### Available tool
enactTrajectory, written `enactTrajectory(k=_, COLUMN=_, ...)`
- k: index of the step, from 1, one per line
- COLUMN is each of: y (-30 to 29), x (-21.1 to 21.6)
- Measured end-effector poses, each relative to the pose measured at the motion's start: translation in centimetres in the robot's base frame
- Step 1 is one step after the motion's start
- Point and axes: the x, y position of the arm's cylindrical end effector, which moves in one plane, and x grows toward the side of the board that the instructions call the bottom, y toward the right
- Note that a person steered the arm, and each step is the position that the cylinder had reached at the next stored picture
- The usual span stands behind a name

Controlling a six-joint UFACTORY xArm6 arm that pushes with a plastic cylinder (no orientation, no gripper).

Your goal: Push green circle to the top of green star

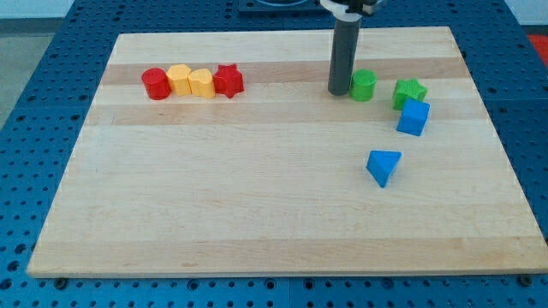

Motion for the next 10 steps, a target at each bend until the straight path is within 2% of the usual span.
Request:
enactTrajectory(k=2, y=2.4, x=0.2)
enactTrajectory(k=4, y=5.9, x=-3.0)
enactTrajectory(k=5, y=3.0, x=-3.7)
enactTrajectory(k=6, y=2.6, x=-7.0)
enactTrajectory(k=7, y=5.3, x=-8.7)
enactTrajectory(k=8, y=7.7, x=-8.0)
enactTrajectory(k=10, y=8.2, x=-5.4)
